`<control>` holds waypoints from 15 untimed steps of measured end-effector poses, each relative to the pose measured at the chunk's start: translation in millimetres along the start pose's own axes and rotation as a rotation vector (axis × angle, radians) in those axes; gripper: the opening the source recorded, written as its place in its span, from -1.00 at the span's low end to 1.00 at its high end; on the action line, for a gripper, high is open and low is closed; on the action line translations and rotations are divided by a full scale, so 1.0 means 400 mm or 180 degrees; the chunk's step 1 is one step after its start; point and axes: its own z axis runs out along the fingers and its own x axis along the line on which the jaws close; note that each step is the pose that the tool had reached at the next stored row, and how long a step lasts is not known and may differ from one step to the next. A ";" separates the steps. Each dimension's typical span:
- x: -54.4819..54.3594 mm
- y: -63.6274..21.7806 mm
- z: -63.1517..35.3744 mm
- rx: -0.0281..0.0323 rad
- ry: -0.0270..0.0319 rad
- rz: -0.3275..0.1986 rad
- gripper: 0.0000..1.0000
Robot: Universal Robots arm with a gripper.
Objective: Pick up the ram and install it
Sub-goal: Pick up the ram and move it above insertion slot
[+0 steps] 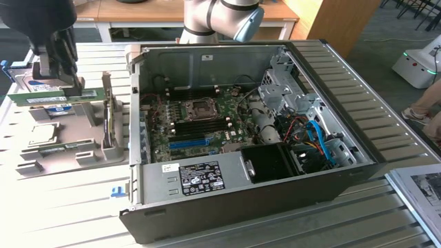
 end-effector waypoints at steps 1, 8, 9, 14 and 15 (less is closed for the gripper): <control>0.000 -0.005 0.000 -0.0001 0.0000 0.0000 -0.76; 0.000 -0.036 -0.002 -0.0008 0.0000 0.0001 -0.76; 0.000 -0.041 -0.002 -0.0010 0.0000 0.0001 -0.76; 0.001 -0.066 -0.004 -0.0016 -0.0001 0.0001 -0.76; 0.001 -0.071 -0.004 -0.0017 -0.0001 0.0001 -0.76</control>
